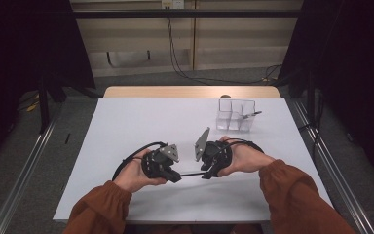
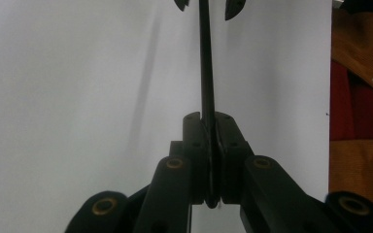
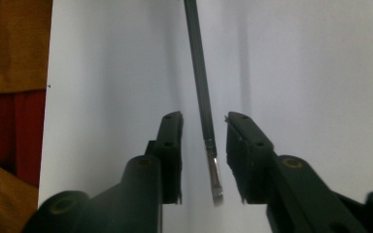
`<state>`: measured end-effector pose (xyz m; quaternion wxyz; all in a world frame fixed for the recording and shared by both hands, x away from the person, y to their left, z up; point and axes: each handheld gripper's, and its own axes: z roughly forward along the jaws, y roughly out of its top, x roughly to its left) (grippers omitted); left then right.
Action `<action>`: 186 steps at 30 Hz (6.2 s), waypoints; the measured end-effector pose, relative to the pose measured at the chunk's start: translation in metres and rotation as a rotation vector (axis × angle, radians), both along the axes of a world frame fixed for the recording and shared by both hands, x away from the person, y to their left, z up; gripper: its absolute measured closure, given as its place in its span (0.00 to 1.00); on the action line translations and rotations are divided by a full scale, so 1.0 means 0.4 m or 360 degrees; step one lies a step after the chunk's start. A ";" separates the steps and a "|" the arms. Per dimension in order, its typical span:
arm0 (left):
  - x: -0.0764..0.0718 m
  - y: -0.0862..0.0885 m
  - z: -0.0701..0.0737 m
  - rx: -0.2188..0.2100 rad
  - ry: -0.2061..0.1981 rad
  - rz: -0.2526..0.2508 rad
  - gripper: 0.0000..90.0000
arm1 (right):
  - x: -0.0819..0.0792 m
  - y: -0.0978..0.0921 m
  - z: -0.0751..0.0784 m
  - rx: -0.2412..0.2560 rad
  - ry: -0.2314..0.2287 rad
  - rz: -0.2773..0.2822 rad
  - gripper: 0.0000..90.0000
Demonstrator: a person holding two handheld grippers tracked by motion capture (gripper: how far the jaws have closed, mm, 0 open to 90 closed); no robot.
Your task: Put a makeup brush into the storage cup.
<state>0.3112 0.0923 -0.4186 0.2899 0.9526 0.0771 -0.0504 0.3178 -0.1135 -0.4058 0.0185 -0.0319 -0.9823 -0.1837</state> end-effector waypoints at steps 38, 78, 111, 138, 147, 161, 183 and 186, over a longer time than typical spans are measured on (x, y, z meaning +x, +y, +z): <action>-0.008 0.072 -0.001 -0.0073 0.0018 0.0139 0.95 | -0.012 -0.128 -0.008 0.0299 -0.0074 -0.0325 0.16; -0.038 0.169 -0.023 -0.0336 0.0045 0.0361 0.94 | -0.077 -0.230 -0.069 0.0610 -0.0116 -0.0655 0.05; -0.046 0.172 -0.029 -0.0641 -0.0037 0.0439 0.95 | -0.099 -0.226 -0.081 0.0935 -0.0192 -0.0784 0.07; -0.050 0.158 -0.032 -0.0951 -0.0133 0.0422 0.95 | -0.101 -0.197 -0.094 0.1392 -0.0323 -0.0812 0.07; -0.051 0.148 -0.022 -0.0983 -0.0158 0.0431 0.95 | -0.109 -0.176 -0.073 0.1483 -0.0313 -0.0779 0.05; -0.047 0.085 -0.014 -0.1020 -0.0211 0.0384 0.95 | -0.105 -0.149 -0.040 0.1597 -0.0259 -0.0783 0.06; -0.056 0.067 -0.039 -0.0931 -0.0206 0.0338 0.95 | -0.095 -0.148 -0.045 0.1643 -0.0163 -0.0776 0.52; -0.056 0.065 -0.043 -0.0920 -0.0204 0.0334 0.95 | -0.092 -0.150 -0.046 0.1653 -0.0160 -0.0790 0.60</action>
